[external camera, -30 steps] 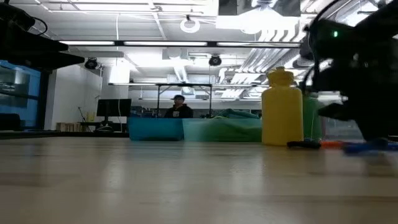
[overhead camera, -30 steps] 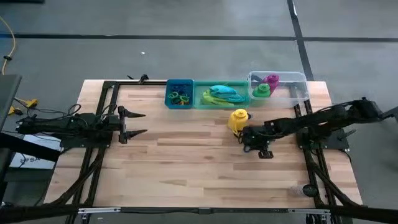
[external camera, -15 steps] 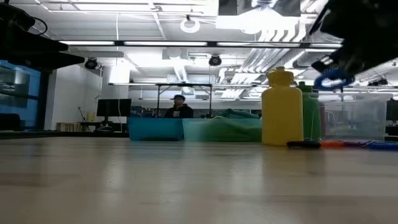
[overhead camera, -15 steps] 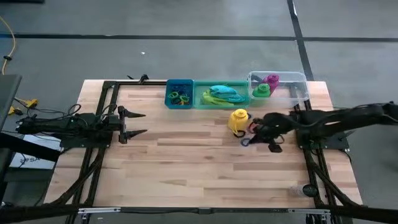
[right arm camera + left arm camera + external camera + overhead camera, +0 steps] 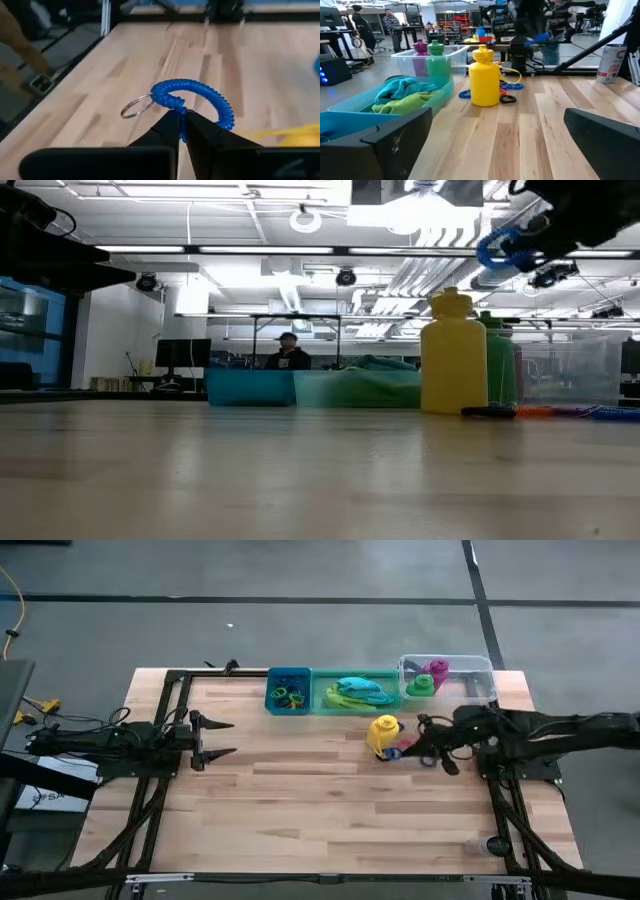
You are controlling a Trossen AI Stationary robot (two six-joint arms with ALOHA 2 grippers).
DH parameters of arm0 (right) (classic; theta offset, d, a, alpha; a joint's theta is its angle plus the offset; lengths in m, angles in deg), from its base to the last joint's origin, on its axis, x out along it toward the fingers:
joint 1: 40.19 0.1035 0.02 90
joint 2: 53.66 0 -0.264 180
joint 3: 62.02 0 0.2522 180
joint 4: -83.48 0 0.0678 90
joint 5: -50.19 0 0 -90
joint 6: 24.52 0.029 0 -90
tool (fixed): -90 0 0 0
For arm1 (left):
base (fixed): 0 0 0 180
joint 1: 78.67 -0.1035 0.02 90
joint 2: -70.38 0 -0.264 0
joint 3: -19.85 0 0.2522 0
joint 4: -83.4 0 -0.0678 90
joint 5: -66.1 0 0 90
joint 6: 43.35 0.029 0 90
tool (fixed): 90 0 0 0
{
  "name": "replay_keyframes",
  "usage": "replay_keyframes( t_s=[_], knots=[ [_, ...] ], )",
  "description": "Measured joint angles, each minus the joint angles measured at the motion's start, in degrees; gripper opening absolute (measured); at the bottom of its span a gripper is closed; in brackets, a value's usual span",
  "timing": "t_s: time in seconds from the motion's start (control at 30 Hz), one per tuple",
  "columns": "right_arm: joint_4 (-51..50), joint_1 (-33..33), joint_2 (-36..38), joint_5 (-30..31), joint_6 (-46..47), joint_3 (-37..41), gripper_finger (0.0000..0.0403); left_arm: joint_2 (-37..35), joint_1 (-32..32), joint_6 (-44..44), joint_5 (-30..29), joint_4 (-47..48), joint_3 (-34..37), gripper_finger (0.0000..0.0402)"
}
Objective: Pick & Place Sports Items
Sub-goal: Put the bottom blue spring keychain into the blue bin
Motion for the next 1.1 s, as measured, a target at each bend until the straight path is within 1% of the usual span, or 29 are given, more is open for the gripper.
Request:
replay_keyframes(
  t_s=[0.17,0.33,0.4,0.47,0.6,1.1],
  knots=[
    [6.5,-3.2,0.6,1.7,2.2,0.0,0.0,0.0,0.0,0.0,0.0,0.0,0.0,0.0368],
    [18.2,-7.1,0.7,5.5,7.0,0.0,0.0,0.0,0.0,0.0,0.0,0.0,0.0,0.0368],
    [23.0,-8.6,0.2,5.7,9.4,-0.2,0.0,0.0,0.0,0.0,0.0,0.0,0.0,0.0368],
    [25.6,-10.0,-1.0,5.9,11.7,-1.1,0.0,0.0,0.0,0.0,0.0,0.0,0.0,0.0368],
    [25.8,-12.0,-5.4,5.7,12.4,-5.8,0.0,0.0,0.0,0.0,0.0,0.0,0.0,0.0368],
    [23.8,-15.7,-28.4,5.6,12.3,-28.1,0.0,0.0,0.0,0.0,0.0,0.0,0.0,0.0368]
  ],
)
